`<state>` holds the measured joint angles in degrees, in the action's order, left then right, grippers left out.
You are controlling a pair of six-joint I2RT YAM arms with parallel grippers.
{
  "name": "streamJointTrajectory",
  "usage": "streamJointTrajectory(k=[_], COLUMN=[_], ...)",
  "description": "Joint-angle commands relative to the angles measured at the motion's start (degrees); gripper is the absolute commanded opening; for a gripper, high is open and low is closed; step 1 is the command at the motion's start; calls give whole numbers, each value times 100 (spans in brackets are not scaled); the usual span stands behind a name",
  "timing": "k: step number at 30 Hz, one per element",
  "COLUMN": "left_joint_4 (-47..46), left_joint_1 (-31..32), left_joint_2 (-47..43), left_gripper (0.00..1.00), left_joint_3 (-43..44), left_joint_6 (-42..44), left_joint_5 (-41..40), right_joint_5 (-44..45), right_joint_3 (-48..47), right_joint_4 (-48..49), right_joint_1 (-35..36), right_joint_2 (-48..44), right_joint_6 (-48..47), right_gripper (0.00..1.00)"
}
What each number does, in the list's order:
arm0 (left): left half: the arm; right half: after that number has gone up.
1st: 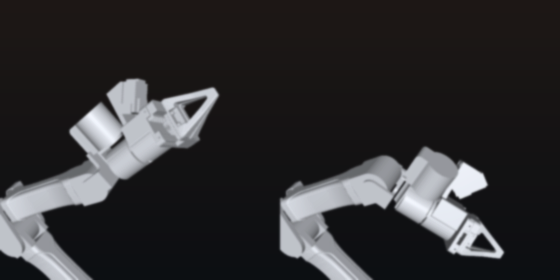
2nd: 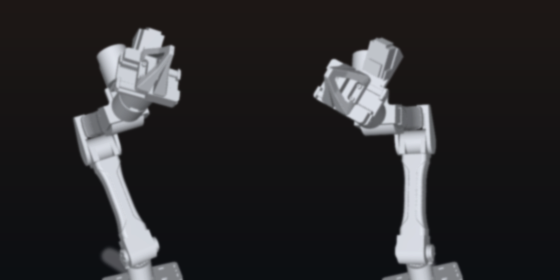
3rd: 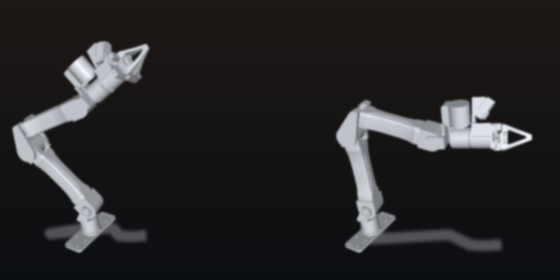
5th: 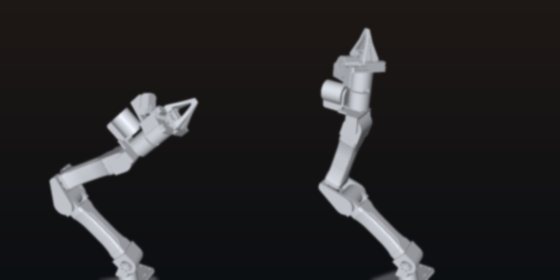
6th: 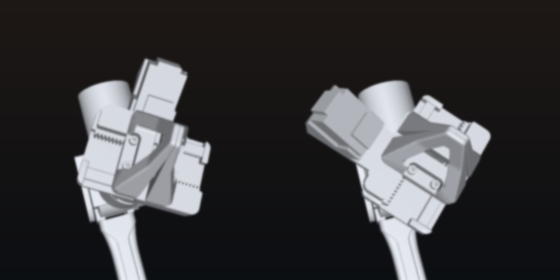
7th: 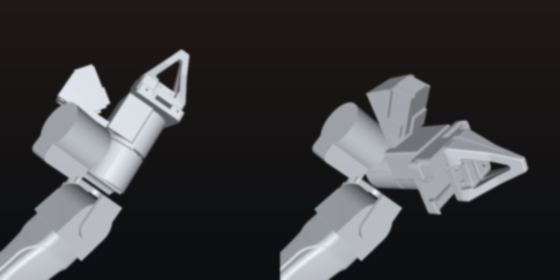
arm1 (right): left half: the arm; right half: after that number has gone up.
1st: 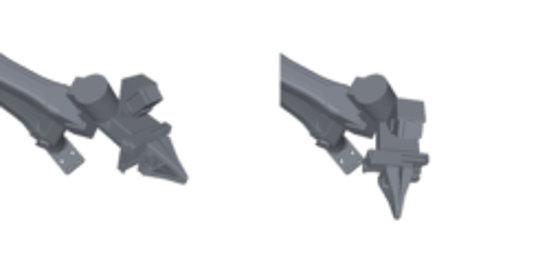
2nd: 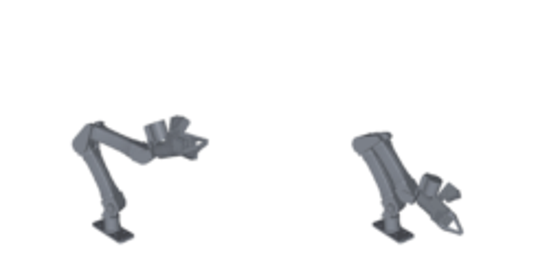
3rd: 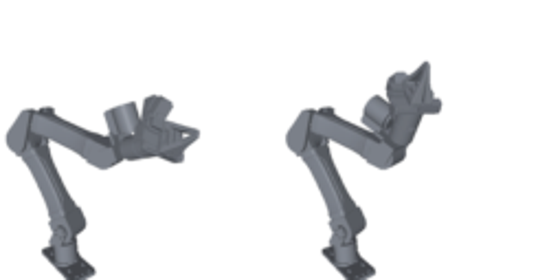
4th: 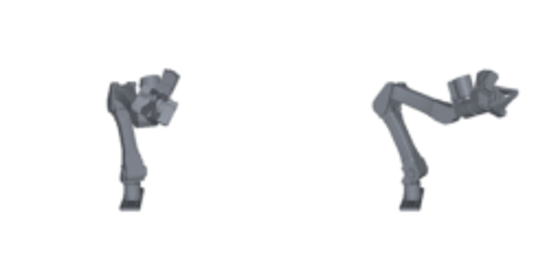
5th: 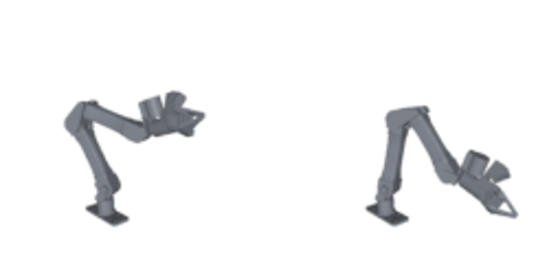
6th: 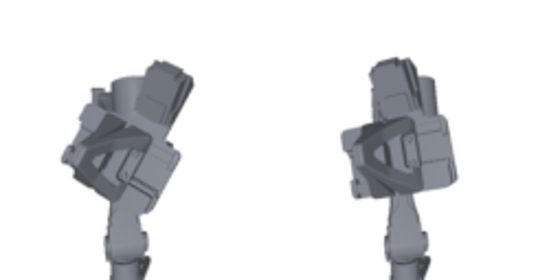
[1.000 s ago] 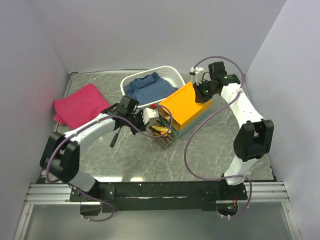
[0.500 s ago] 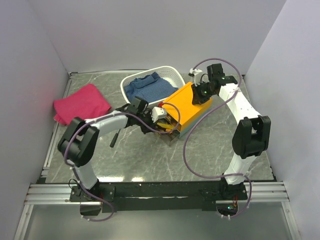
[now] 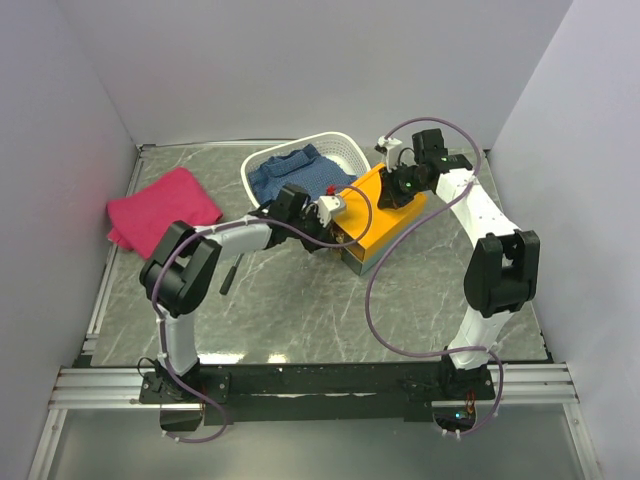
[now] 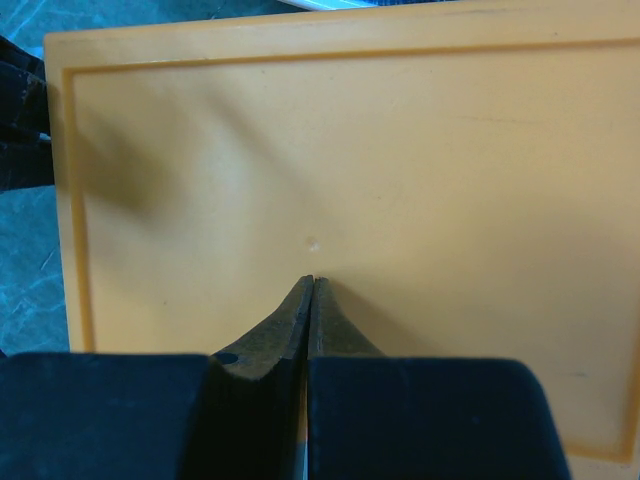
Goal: Sort the tools into containers
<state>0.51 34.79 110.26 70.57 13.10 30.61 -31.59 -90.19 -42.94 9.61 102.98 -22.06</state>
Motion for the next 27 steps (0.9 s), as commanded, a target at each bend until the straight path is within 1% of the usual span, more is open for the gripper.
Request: streamJointTrajectory(k=[1,2,3,4,5,6,7,8,9,10,11,12,14,15,17,18,20,21,22,23,27], left_joint_4=[-834,-686,-180,226,543,799,1262,1424,1591,1923,2083,2206,2672,2804,3085,3078,2815,2753,2709,2726,3129], left_joint_1=[-103,-199,-418,-524,-647,-927,-1060,-1175,-1350,-1412,-1448,-1466,-1553,-1580,-1667,-1694,-1712,-1721,-1756,-1791,-1958], left_joint_2=[-354,-634,-776,-952,-1328,-1549,-1786,-2223,-2419,-2569,-2753,-2799,-2677,-2589,-2238,-2158,-2105,-2061,-2017,-1973,-1369], left_gripper=[2,3,5,12,18,23,34,40,46,52,56,57,58,57,55,54,54,56,56,56,55], left_joint_3=[-209,-332,-359,-385,-473,-552,-648,-745,-937,-1000,-1114,-1159,-1255,-1247,-1203,-1203,-1387,-1431,-1484,-1493,-1257], left_joint_6=[-598,-555,-511,-458,-345,-300,-273,-256,-238,-212,-212,-246,-203,-229,-387,-483,-502,-571,-581,-581,-694], left_joint_5=[305,392,419,402,332,271,139,-123,-621,-966,-1317,-1921,-2207,-2339,-2525,-2560,-2770,-3041,-3043,-3244,-3342], right_joint_5=[233,250,268,303,338,364,391,400,434,452,461,487,505,505,505,496,479,444,444,435,487], right_joint_3=[274,239,222,221,195,186,178,177,177,177,177,169,90,55,-42,-77,-165,-226,-262,-288,-271], right_joint_4=[-540,-549,-558,-558,-566,-567,-558,-532,-514,-488,-470,-470,-505,-514,-566,-575,-619,-637,-680,-698,-698], right_joint_1=[121,120,112,120,120,120,120,120,120,120,120,129,120,120,120,120,112,120,120,120,112], right_joint_2=[302,302,302,293,276,275,275,267,258,249,240,240,266,275,319,345,407,442,468,477,443], right_joint_6=[62,62,45,44,27,1,-8,-17,-26,-35,-35,-35,-44,-61,-79,-79,-70,-70,-87,-105,-158], right_gripper=[0,0,0,0,0,0,0,0,0,0,0,0,1,8,15,17,21,21,22,22,24])
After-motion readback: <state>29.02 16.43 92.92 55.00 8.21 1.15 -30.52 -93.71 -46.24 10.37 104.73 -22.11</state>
